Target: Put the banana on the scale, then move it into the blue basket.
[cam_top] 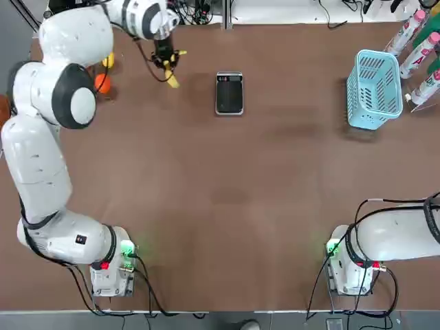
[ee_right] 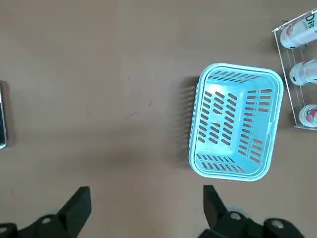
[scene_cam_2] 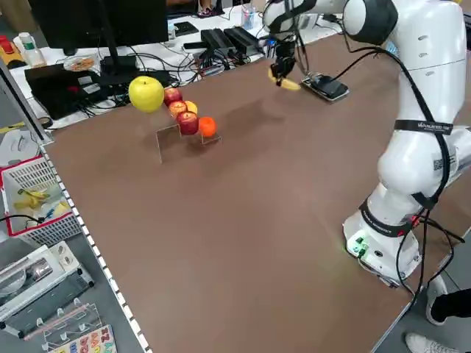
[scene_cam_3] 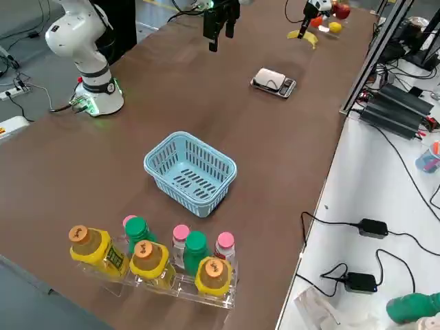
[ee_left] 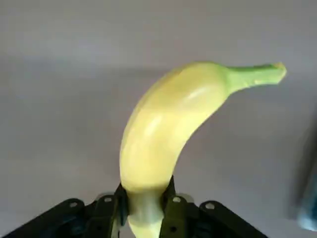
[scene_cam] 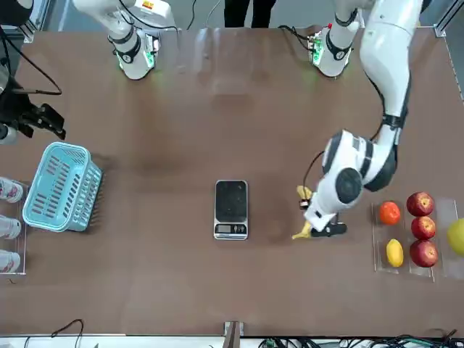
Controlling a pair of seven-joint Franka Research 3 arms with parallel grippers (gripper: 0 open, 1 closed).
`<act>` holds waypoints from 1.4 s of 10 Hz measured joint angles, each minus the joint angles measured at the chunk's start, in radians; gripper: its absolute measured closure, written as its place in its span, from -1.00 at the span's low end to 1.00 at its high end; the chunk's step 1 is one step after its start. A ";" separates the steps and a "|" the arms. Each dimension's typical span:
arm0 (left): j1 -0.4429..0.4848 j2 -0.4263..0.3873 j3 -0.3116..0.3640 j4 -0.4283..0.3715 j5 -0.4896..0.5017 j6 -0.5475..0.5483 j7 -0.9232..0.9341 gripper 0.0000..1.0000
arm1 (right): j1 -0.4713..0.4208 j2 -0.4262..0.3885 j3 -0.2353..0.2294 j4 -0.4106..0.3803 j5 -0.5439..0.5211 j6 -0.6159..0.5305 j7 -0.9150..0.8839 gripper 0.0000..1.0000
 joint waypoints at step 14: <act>-0.313 0.330 0.010 0.302 -0.062 0.199 -0.443 -0.11 | 0.000 0.000 -0.001 -0.001 0.000 0.003 0.000 -1.00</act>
